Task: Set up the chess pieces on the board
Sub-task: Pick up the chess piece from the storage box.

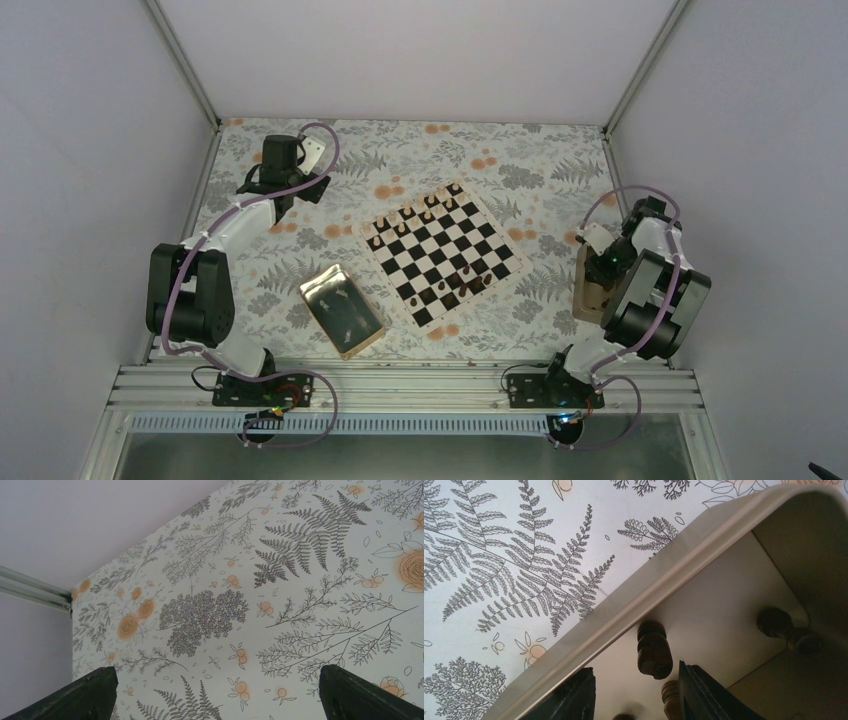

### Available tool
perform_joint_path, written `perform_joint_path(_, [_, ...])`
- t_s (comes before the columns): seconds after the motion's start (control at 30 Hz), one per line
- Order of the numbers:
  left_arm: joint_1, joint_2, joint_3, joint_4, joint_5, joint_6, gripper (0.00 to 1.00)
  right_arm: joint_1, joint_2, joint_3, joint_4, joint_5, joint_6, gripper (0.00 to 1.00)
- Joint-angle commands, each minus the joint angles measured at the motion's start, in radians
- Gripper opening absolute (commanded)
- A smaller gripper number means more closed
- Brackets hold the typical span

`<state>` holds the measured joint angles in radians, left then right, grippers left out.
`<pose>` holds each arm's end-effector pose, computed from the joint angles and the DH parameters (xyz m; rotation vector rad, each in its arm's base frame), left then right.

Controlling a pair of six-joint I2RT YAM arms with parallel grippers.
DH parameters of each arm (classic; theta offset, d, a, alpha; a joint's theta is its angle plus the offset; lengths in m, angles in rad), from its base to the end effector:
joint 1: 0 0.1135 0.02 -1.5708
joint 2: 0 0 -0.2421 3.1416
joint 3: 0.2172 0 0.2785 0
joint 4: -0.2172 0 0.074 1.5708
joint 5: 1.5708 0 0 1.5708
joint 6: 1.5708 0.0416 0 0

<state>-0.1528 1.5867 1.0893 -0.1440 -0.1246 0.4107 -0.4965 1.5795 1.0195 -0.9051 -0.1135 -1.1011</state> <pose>0.3802 -0.0533 0.2096 0.5505 2.1514 0.2804 0.2630 -0.1371 0.1473 -0.8977 2.8486 0.0051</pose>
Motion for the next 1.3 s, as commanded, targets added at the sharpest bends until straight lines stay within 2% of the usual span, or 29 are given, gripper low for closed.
perform_joint_path(0.0, [-0.003, 0.008, 0.011, 0.026, -0.012, 0.006, 1.0, 0.019, 0.015, -0.011, 0.023, 0.017, 0.025, 0.45])
perform_joint_path(0.57, [-0.003, -0.001, 0.008, 0.027, -0.009, 0.007, 1.0, 0.029, 0.05, -0.021, 0.061, 0.017, 0.041, 0.42])
perform_joint_path(0.97, [-0.003, 0.002, 0.007, 0.024, -0.01, 0.008, 1.0, 0.029, 0.053, -0.029, 0.075, 0.01, 0.043, 0.24])
perform_joint_path(1.27, [-0.003, -0.003, 0.016, 0.018, -0.011, 0.01, 1.0, 0.029, -0.044, 0.033, 0.008, 0.032, 0.031, 0.19])
